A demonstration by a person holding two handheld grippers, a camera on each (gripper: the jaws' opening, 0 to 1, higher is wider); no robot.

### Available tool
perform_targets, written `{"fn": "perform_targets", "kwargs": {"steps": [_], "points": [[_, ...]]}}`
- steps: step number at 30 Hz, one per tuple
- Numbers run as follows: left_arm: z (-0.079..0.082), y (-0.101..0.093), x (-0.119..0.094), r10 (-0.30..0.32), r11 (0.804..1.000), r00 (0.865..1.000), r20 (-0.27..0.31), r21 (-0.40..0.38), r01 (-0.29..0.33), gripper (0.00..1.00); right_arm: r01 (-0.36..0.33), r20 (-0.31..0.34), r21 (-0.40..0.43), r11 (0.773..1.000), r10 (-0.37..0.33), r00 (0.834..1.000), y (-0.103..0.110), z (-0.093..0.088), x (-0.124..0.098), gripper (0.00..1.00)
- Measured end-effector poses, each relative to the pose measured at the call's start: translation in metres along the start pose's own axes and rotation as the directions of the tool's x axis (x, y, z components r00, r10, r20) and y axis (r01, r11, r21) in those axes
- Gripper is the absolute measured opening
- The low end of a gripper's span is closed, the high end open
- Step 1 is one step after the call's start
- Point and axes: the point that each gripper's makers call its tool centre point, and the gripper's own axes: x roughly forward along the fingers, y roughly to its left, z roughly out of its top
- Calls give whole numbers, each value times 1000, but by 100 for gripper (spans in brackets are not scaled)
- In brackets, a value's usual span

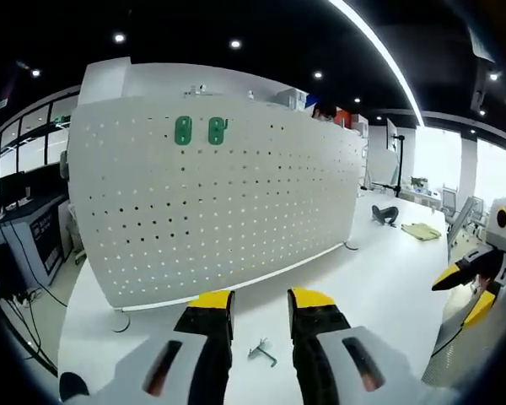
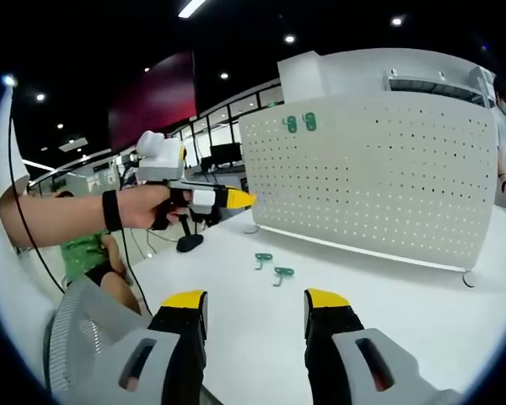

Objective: Insert the hook assembly into the mounting plate slot until the hook locks in place.

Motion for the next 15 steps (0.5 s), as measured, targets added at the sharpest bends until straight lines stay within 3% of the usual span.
{"fn": "perform_targets", "kwargs": {"steps": [15], "points": [[-35, 14, 2, 18, 999, 995, -94, 29, -16, 31, 21, -16, 19, 1000, -20, 1000, -2, -6, 0, 45]]}}
